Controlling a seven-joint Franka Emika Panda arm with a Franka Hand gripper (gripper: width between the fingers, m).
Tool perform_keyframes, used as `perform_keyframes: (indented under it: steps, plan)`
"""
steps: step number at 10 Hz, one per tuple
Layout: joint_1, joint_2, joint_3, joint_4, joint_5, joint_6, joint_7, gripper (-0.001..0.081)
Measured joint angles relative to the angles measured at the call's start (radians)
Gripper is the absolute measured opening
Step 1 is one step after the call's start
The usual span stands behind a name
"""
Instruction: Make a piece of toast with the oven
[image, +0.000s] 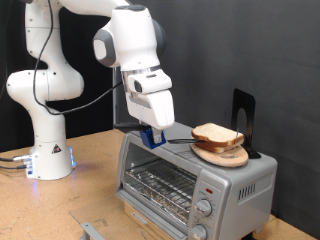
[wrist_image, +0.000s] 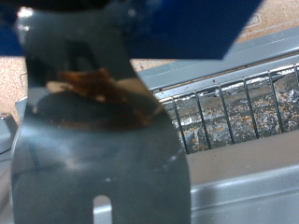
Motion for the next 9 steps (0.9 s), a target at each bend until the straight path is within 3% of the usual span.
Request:
perform_keyframes:
  steps: [6, 9]
  plan:
    - [-0.008, -0.036, -0.018, -0.002, 0.04, -0.017, -0.026, 0.04]
    - [-0.007, -0.03, -0.002, 0.01, 0.009, -0.033, 0.019, 0.04]
